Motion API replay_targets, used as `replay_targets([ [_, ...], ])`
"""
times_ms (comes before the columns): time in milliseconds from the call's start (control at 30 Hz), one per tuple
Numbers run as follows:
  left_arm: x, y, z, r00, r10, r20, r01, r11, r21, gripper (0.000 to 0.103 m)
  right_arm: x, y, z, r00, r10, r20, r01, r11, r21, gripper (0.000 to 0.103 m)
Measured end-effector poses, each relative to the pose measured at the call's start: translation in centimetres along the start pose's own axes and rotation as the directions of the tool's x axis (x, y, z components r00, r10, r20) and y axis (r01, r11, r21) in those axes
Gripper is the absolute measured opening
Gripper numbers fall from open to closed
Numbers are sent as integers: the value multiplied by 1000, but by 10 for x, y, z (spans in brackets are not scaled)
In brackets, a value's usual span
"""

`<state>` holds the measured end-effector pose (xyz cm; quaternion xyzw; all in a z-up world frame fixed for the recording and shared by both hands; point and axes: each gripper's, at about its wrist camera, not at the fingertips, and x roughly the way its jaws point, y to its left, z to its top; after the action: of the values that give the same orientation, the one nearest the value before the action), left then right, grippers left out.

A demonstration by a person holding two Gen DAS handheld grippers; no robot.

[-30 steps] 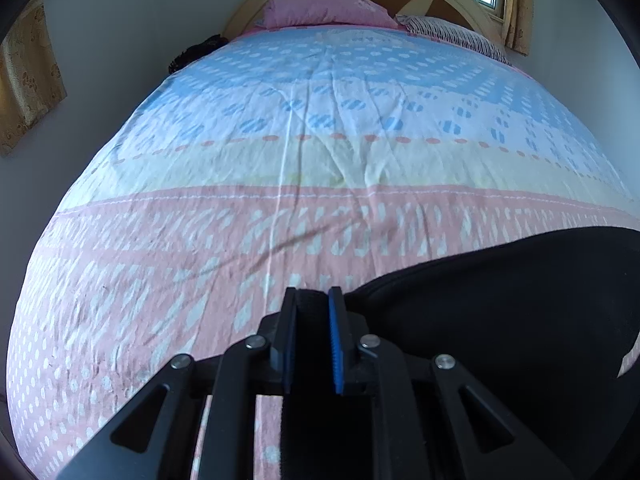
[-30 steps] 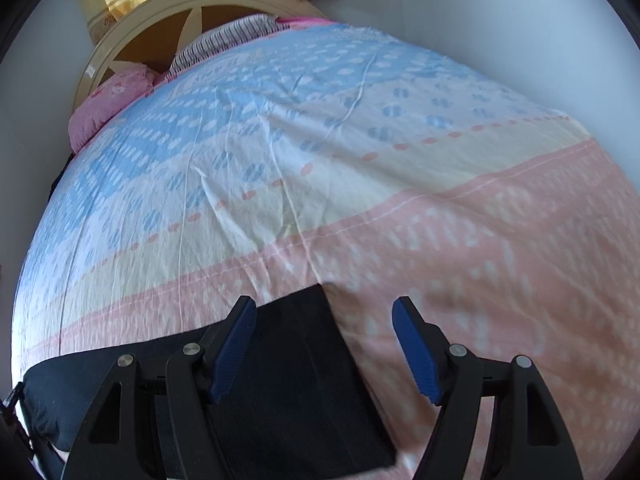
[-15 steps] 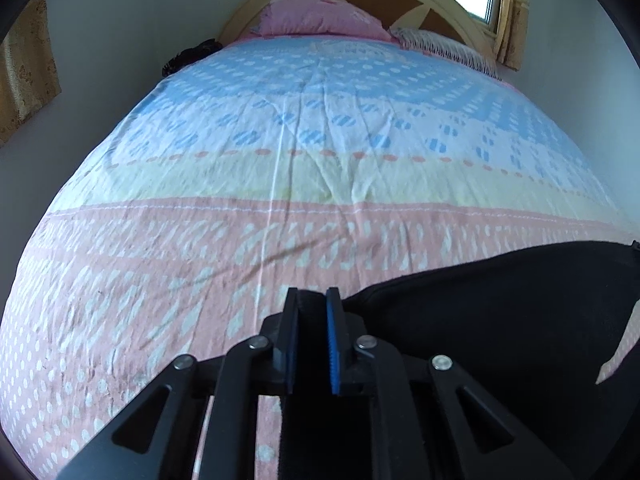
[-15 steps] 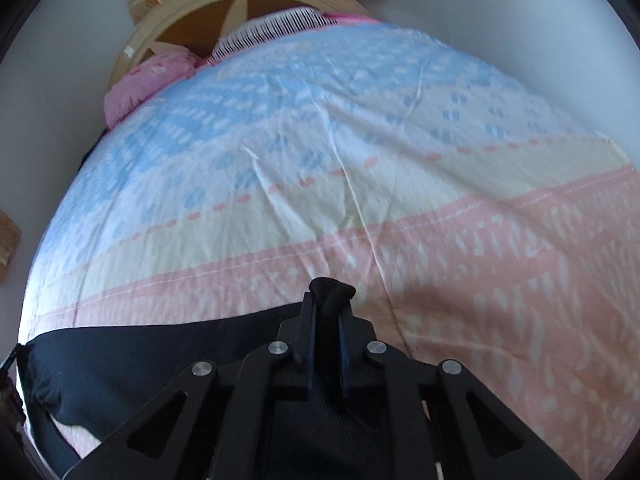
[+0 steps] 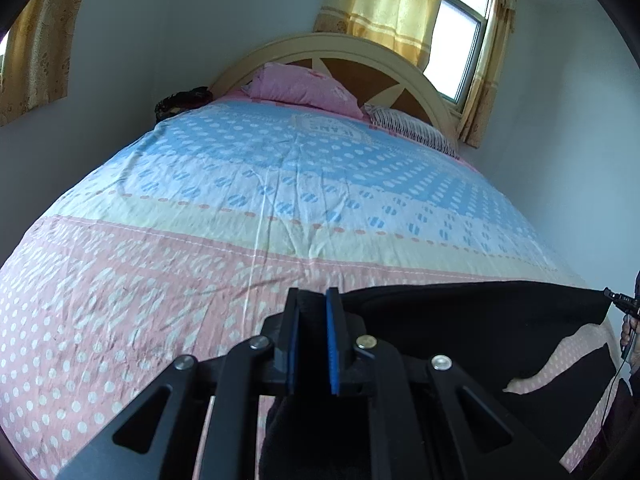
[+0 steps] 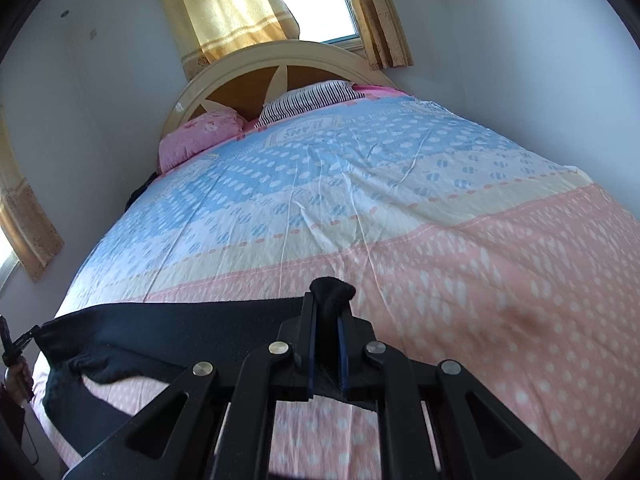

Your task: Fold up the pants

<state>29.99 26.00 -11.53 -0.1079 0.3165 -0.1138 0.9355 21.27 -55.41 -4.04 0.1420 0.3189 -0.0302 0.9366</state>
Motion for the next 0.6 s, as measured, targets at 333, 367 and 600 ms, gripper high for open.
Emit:
replay_targets([
  [333,-47,8,-31,996,-79,47,79,997,0,12,-60,-15,-54,1000,8,-6,-7,1000,14,8],
  [367,-51,10,-35,995,-85,49,85,996,-1,12,-63,-18,-58,1000,4,-10,-4,1000,17,8],
  [600,-67,17,-71,993,-118,29,119,993,-11,12,-72,-35,-97,996,-24,-80,27,999,27,8],
])
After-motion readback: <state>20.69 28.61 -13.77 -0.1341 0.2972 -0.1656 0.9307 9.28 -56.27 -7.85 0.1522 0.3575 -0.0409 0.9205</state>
